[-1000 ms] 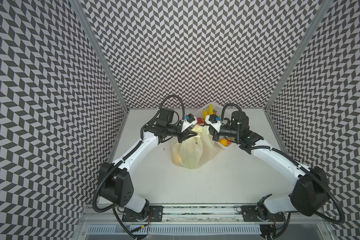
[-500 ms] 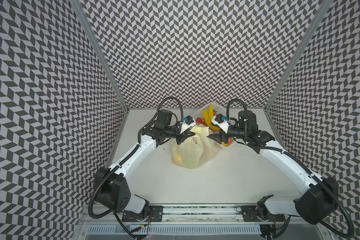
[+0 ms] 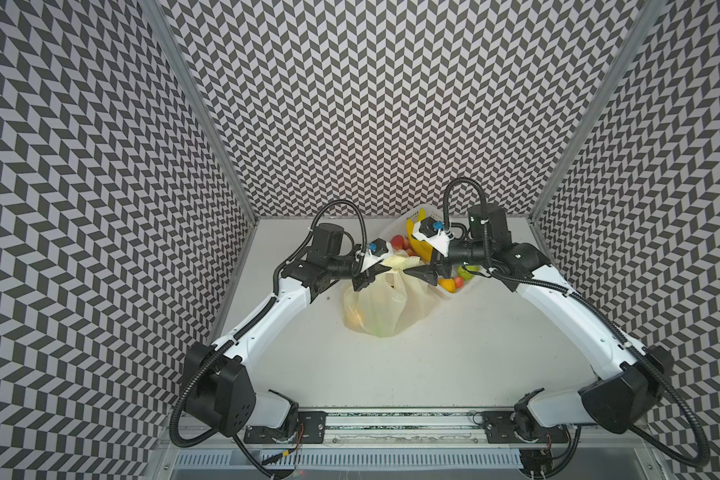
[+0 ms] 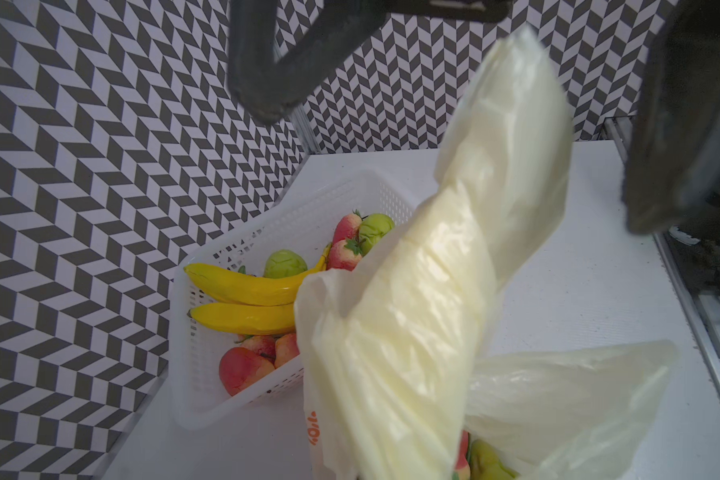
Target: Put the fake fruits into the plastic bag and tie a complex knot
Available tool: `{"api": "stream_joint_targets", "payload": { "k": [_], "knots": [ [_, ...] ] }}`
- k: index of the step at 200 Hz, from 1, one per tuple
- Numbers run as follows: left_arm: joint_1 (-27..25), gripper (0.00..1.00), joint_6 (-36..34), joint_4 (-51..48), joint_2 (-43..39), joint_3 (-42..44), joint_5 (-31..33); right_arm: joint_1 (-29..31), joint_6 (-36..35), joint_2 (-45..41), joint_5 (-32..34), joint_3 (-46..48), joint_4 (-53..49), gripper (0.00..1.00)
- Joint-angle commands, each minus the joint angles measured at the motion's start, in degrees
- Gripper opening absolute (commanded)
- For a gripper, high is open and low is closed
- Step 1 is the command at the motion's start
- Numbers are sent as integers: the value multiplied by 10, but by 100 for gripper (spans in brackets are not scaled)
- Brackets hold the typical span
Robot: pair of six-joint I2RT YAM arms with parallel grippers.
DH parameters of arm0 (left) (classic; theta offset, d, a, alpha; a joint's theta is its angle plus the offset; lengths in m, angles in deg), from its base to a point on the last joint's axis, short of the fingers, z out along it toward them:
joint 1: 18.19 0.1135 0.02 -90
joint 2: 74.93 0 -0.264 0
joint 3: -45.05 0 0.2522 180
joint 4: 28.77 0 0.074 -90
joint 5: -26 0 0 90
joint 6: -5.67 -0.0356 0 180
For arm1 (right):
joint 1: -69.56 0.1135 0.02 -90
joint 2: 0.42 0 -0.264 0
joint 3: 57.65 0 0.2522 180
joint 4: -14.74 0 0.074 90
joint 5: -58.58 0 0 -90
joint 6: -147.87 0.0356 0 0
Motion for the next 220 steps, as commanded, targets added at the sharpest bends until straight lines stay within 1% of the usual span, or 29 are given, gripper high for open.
{"api": "stream_joint_targets", "payload": {
  "k": [1, 22, 51, 82, 100, 113, 130, 146, 161, 178, 193, 202, 220],
  "knots": [
    [-4, 0, -24, 18, -13, 4, 4, 8, -12, 29, 4, -26, -32, 93],
    [-6, 0, -29, 16, -11, 4, 10, 17, -9, 50, 5, -39, -40, 88],
    [-9, 0, -30, 15, -11, 1, 14, 26, -6, 68, 11, -48, -32, 79],
    [-9, 0, -32, 16, -13, 1, 15, 29, -5, 81, 14, -56, -28, 65],
    [-9, 0, -32, 15, -12, 0, 16, 33, -4, 86, 16, -57, -21, 55],
    [-10, 0, -32, 15, -12, 0, 15, 36, -1, 90, 17, -57, -16, 46],
    [-10, 0, -31, 15, -12, -1, 17, 37, -1, 93, 14, -57, -15, 39],
    [-9, 0, -29, 16, -12, -2, 21, 38, 0, 94, 11, -55, -12, 29],
    [-9, 0, -22, 19, -12, -2, 26, 38, 3, 91, 10, -48, -4, 15],
    [-9, 10, -9, 21, -15, -3, 29, 39, 10, 85, 14, -34, 9, 0],
    [-7, 18, 8, 24, -22, 3, 34, 39, 18, 75, 22, -20, 30, 0],
    [-7, 26, 14, 25, -28, 10, 40, 38, 21, 69, 27, -11, 43, 0],
    [0, 35, 30, 29, -44, 34, 54, 38, 29, 58, 45, 3, 65, 0]
  ]
}}
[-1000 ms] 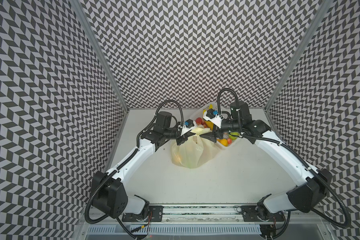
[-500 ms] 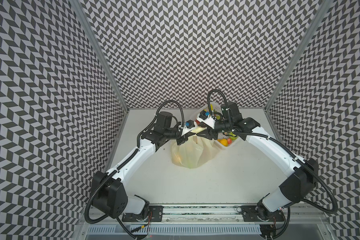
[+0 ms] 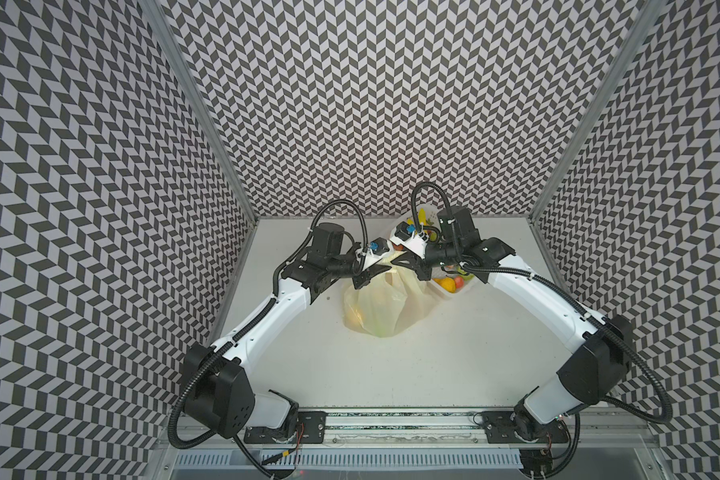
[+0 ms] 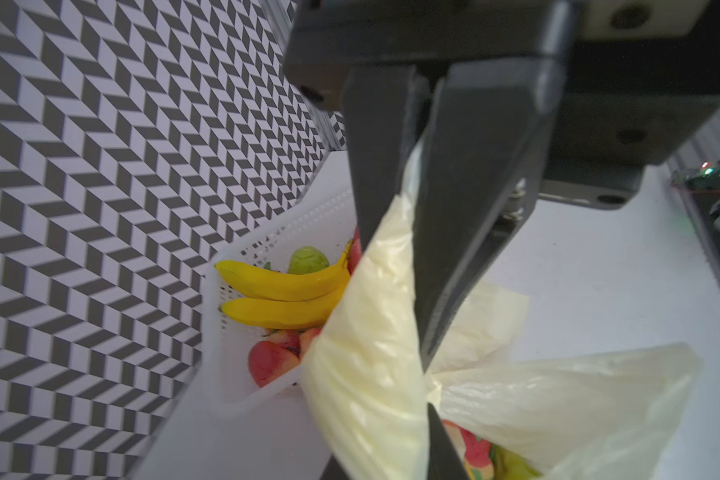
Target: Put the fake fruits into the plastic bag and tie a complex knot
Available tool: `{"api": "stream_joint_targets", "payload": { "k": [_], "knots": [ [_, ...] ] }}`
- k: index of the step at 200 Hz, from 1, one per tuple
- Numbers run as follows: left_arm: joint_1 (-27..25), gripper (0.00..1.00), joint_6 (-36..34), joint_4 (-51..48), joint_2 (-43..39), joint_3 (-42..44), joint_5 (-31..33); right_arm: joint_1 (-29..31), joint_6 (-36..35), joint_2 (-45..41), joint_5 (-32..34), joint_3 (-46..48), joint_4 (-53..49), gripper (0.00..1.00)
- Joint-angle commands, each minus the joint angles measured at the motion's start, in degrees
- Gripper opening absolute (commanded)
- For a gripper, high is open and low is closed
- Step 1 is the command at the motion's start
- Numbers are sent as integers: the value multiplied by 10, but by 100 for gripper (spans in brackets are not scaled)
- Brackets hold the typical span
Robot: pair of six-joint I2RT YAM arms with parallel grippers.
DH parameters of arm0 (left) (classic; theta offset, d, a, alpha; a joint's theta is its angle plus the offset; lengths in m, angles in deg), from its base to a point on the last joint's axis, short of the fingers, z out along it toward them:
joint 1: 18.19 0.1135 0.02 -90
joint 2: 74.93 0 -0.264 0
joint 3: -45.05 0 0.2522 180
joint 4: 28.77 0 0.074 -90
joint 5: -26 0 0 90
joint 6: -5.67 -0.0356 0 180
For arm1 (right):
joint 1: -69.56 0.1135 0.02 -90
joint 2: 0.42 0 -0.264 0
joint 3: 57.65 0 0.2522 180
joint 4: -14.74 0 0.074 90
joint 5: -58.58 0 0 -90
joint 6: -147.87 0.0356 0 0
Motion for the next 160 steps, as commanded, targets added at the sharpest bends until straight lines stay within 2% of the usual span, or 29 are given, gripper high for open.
{"api": "stream_joint_targets", "payload": {
  "k": [1, 47, 72, 103, 133, 160],
  "knots": [
    [5, 36, 19, 11, -31, 27, 13, 2, 4, -26, 18, 18, 56, 0],
    [41, 48, 60, 43, -72, 118, 0, 2, 6, -41, 27, 27, 78, 0],
    [40, 47, 85, 77, -68, 124, -6, 2, 3, -42, 21, 31, 78, 0],
    [40, 31, 114, 112, -58, 124, -24, 2, -8, -52, 21, 43, 80, 0],
    [42, 0, 133, 135, -72, 141, -28, 2, -14, -65, 48, 58, 88, 0],
    [41, 0, 175, 170, -94, 170, -10, 2, -24, -78, 92, 74, 102, 0]
  ]
}}
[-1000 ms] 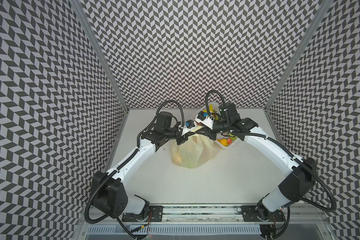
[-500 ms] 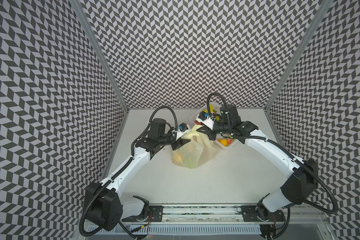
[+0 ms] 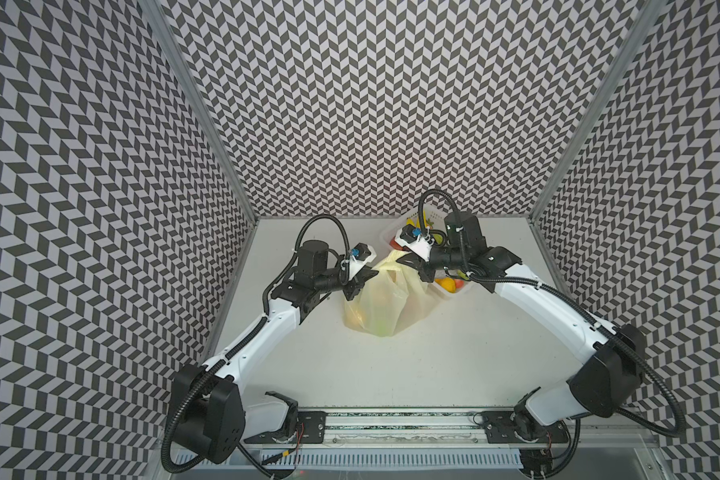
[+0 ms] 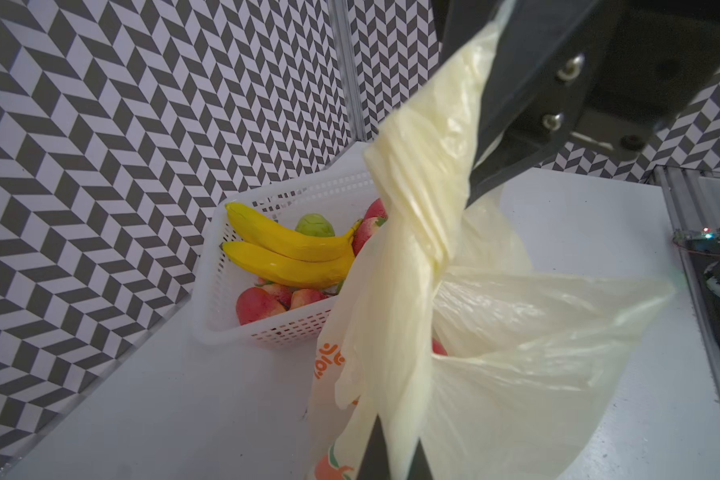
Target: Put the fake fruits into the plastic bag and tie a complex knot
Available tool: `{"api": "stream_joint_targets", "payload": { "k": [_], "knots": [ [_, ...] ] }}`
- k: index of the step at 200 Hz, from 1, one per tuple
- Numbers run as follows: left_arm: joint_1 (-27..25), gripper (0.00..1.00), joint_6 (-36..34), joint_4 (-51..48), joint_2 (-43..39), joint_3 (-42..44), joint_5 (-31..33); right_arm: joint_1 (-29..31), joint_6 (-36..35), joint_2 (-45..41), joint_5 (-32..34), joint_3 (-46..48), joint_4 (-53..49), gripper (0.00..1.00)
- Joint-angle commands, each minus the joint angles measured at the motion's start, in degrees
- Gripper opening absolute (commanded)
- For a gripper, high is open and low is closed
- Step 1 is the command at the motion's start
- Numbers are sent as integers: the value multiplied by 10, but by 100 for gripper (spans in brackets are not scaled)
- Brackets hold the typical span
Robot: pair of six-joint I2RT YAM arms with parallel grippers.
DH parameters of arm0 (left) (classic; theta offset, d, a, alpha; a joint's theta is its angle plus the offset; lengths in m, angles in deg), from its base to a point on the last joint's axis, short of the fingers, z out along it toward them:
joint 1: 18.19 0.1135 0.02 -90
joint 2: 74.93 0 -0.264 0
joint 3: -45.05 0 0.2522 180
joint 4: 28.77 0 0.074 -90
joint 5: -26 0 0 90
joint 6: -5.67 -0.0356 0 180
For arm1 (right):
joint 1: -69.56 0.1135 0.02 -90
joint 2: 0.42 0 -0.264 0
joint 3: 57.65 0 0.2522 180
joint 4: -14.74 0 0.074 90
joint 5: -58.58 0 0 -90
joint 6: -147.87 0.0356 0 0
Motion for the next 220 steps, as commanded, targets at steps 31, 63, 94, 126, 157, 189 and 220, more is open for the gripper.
{"api": "stream_joint_targets", "payload": {
  "k": [31, 63, 94, 126, 157, 189, 220],
  "knots": [
    [2, 0, 59, 26, -41, 33, 22, 3, -28, -33, 105, 23, 59, 0],
    [10, 0, 74, 21, -37, 30, 14, 7, -38, -38, 147, 41, 82, 0],
    [18, 0, 89, 17, -25, 19, -16, 16, -48, -42, 180, 63, 110, 0],
    [19, 0, 100, 14, -17, 11, -44, 19, -23, -50, 165, 87, 151, 0],
    [19, 0, 101, 21, -17, 19, -57, 31, 35, -45, 152, 92, 189, 0],
    [16, 0, 111, 33, -15, 26, -72, 37, 108, -43, 138, 99, 235, 0],
    [9, 0, 130, 58, -8, 33, -75, 47, 151, -27, 134, 112, 262, 0]
  ]
}}
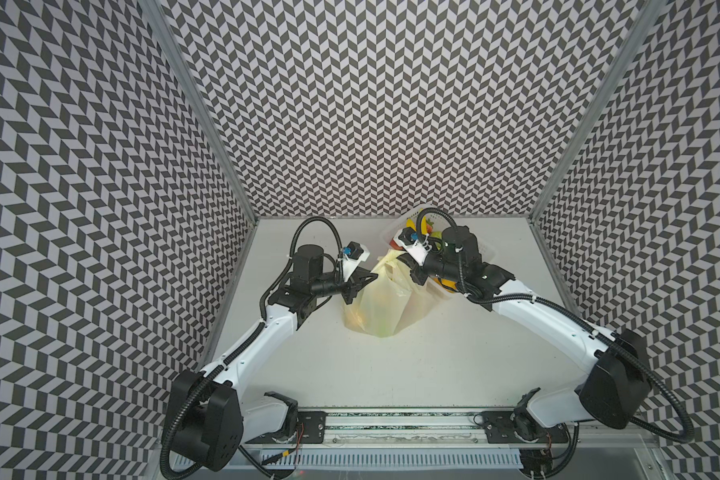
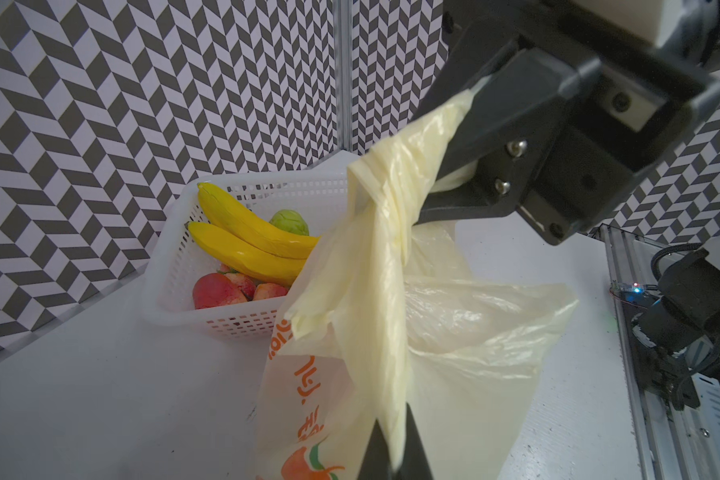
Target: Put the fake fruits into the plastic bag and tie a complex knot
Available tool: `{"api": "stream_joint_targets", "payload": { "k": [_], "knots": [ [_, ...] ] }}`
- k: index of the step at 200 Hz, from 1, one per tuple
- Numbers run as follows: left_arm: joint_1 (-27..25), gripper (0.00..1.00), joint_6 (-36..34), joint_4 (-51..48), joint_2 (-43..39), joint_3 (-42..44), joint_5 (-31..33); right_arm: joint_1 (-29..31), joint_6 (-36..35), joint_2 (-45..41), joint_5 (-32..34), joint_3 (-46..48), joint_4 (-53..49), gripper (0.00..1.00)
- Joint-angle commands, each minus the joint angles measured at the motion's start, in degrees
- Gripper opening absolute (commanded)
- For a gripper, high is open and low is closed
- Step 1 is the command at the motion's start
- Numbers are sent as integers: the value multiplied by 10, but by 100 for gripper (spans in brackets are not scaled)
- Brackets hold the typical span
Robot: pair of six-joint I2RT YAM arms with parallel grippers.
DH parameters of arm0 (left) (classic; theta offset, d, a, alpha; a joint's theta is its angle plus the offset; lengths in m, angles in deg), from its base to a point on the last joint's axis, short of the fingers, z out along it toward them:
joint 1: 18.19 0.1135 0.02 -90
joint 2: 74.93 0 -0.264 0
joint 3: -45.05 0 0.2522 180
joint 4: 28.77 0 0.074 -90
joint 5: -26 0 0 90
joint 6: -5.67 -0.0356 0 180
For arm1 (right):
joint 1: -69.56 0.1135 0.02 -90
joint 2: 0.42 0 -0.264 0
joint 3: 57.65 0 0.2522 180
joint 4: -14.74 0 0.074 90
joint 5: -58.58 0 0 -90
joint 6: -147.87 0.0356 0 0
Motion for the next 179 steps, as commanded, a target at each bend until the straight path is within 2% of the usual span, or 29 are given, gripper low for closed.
{"api": "stream_joint_targets", "payload": {
  "k": [1, 28, 57, 92, 128, 179],
  "knots": [
    [-5, 0, 20, 28, 6, 7, -20, 8, 55, 1, -1, 11, 78, 0],
    [-9, 0, 35, 50, 13, 12, -23, 13, 118, 9, 11, 34, 125, 0],
    [-17, 0, 45, 64, 23, 12, -26, 24, 189, 12, -9, 70, 202, 0],
    [-22, 0, 48, 76, 29, 16, -35, 38, 240, 21, -11, 109, 305, 0],
    [-23, 0, 61, 103, 21, 30, -39, 41, 279, 40, -21, 125, 367, 0],
    [-26, 0, 107, 182, 20, 68, -46, 47, 344, 63, -40, 167, 490, 0]
  ]
}}
